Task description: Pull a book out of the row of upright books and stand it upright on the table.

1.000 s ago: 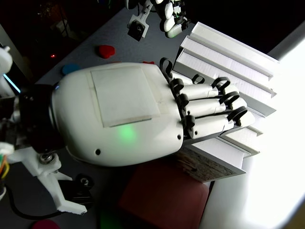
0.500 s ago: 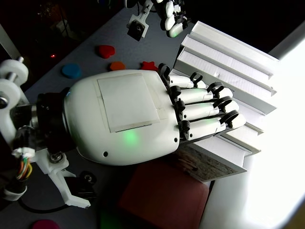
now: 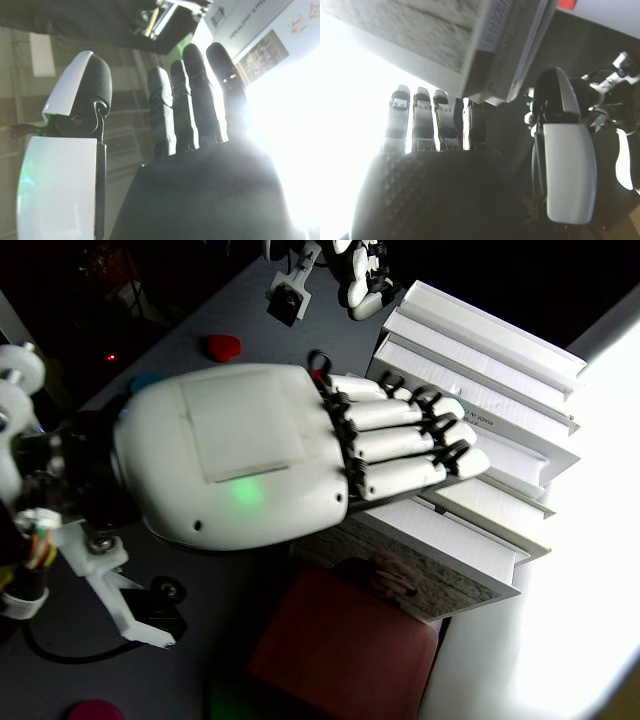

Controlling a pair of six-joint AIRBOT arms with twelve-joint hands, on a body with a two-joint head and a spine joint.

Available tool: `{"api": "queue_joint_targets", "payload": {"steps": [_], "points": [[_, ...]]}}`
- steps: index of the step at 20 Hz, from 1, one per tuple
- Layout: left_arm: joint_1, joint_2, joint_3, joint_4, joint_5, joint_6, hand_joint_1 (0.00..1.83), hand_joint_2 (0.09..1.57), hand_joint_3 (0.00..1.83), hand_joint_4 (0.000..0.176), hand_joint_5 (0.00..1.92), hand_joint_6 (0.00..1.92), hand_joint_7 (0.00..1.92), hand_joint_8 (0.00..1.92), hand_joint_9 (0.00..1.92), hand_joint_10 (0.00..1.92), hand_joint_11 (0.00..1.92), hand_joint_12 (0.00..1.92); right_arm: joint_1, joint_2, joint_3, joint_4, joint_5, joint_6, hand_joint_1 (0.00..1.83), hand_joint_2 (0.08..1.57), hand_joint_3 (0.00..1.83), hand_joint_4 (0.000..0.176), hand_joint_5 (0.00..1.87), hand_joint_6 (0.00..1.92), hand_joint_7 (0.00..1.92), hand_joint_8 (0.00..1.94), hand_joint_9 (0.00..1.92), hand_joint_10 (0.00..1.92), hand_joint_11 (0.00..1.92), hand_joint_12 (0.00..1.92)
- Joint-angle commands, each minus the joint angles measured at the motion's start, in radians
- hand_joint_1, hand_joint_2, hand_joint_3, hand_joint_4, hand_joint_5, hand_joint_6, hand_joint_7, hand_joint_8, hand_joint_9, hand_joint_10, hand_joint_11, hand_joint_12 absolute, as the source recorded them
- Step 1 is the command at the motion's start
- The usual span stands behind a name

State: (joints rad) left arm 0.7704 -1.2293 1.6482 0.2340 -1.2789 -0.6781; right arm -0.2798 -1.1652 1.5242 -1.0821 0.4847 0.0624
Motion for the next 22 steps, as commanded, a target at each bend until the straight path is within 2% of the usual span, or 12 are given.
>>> {"api": "queue_joint_targets", "payload": {"steps": [1, 3, 4, 5, 7, 8, 11, 13, 16, 19, 20, 22], "points": [[-0.005, 0.005, -0.004, -0.067, -0.108, -0.009, 1.11, 1.11, 0.12, 0.038, 0.57, 0.03, 0.44, 0.02, 0.40, 0.25, 0.00, 1.20, -0.013, -0.001, -0.016, -0.041, 0.020, -0.011, 0.38, 1.08, 0.01, 0.168, 0.40, 0.00, 0.00, 0.00, 0.00, 0.00, 0.00, 0.00], [-0.001, 0.005, -0.006, -0.071, -0.108, -0.009, 1.14, 1.14, 0.13, 0.038, 0.59, 0.04, 0.47, 0.02, 0.39, 0.27, 0.00, 1.17, -0.012, 0.031, -0.058, -0.042, 0.036, -0.018, 0.37, 1.08, 0.01, 0.150, 0.39, 0.00, 0.00, 0.00, 0.00, 0.00, 0.00, 0.00], [0.003, 0.005, -0.007, -0.072, -0.108, -0.009, 1.14, 1.14, 0.14, 0.056, 0.59, 0.04, 0.47, 0.01, 0.38, 0.27, 0.00, 1.06, -0.012, 0.045, -0.077, -0.042, 0.046, -0.018, 0.33, 1.09, 0.01, 0.145, 0.37, 0.00, 0.00, 0.00, 0.00, 0.00, 0.00, 0.00], [0.005, 0.005, -0.008, -0.074, -0.109, -0.009, 1.17, 1.14, 0.14, 0.057, 0.60, 0.05, 0.46, 0.01, 0.37, 0.27, 0.00, 1.00, -0.012, 0.045, -0.090, -0.042, 0.053, -0.019, 0.10, 1.12, 0.02, 0.120, 0.32, 0.00, 0.00, 0.00, 0.00, 0.00, 0.00, 0.00], [0.014, 0.004, -0.009, -0.081, -0.111, -0.009, 1.15, 1.14, 0.17, 0.068, 0.59, 0.05, 0.44, 0.00, 0.34, 0.28, 0.00, 0.92, -0.012, 0.070, -0.126, -0.042, 0.070, -0.030, 0.14, 1.11, 0.01, 0.103, 0.33, 0.01, 0.00, 0.00, 0.00, 0.00, 0.00, 0.00], [0.016, 0.005, -0.009, -0.083, -0.112, -0.009, 1.15, 1.14, 0.18, 0.078, 0.59, 0.05, 0.44, 0.00, 0.34, 0.28, 0.00, 0.88, -0.012, 0.077, -0.135, -0.042, 0.077, -0.032, 0.17, 1.08, 0.00, 0.136, 0.32, 0.01, 0.00, 0.00, 0.00, 0.00, 0.00, 0.00], [0.020, 0.006, -0.012, -0.086, -0.114, -0.009, 1.10, 1.13, 0.23, 0.081, 0.60, 0.08, 0.44, 0.00, 0.32, 0.28, 0.00, 0.89, -0.012, 0.107, -0.176, -0.042, 0.092, -0.051, 0.19, 1.05, 0.00, 0.173, 0.33, 0.01, 0.00, 0.00, 0.00, 0.00, 0.00, 0.00], [0.029, 0.006, -0.014, -0.094, -0.118, -0.009, 1.11, 1.10, 0.30, 0.061, 0.60, 0.10, 0.46, 0.00, 0.32, 0.31, 0.00, 0.96, -0.012, 0.118, -0.189, -0.042, 0.096, -0.056, 0.18, 1.03, 0.00, 0.176, 0.34, 0.01, 0.00, 0.00, 0.00, 0.00, 0.00, 0.00], [0.034, 0.006, -0.015, -0.098, -0.119, -0.009, 1.08, 1.05, 0.42, 0.081, 0.56, 0.12, 0.43, 0.00, 0.27, 0.36, 0.00, 0.87, -0.016, 0.126, -0.189, -0.036, 0.094, -0.056, 0.14, 1.03, 0.00, 0.176, 0.32, 0.00, 0.00, 0.00, 0.00, 0.00, 0.00, 0.00], [0.039, 0.009, -0.019, -0.102, -0.121, -0.009, 1.10, 1.05, 0.40, 0.076, 0.54, 0.13, 0.42, 0.00, 0.25, 0.35, 0.00, 0.67, -0.022, 0.139, -0.199, -0.030, 0.094, -0.056, 0.15, 1.05, 0.00, 0.176, 0.34, 0.01, 0.00, 0.00, 0.00, 0.00, 0.00, 0.00], [0.040, 0.011, -0.021, -0.103, -0.121, -0.009, 1.11, 1.02, 0.44, 0.082, 0.55, 0.16, 0.44, 0.00, 0.26, 0.37, 0.00, 0.70, -0.022, 0.145, -0.204, -0.030, 0.094, -0.056, 0.18, 1.05, 0.00, 0.176, 0.33, 0.00, 0.00, 0.00, 0.00, 0.00, 0.00, 0.00], [0.045, 0.015, -0.024, -0.107, -0.122, -0.009, 1.11, 0.97, 0.51, 0.061, 0.53, 0.16, 0.45, 0.00, 0.25, 0.43, 0.00, 0.91, -0.022, 0.156, -0.213, -0.030, 0.093, -0.056, 0.19, 1.04, 0.00, 0.176, 0.33, 0.00, 0.00, 0.00, 0.00, 0.00, 0.00, 0.00]]}}
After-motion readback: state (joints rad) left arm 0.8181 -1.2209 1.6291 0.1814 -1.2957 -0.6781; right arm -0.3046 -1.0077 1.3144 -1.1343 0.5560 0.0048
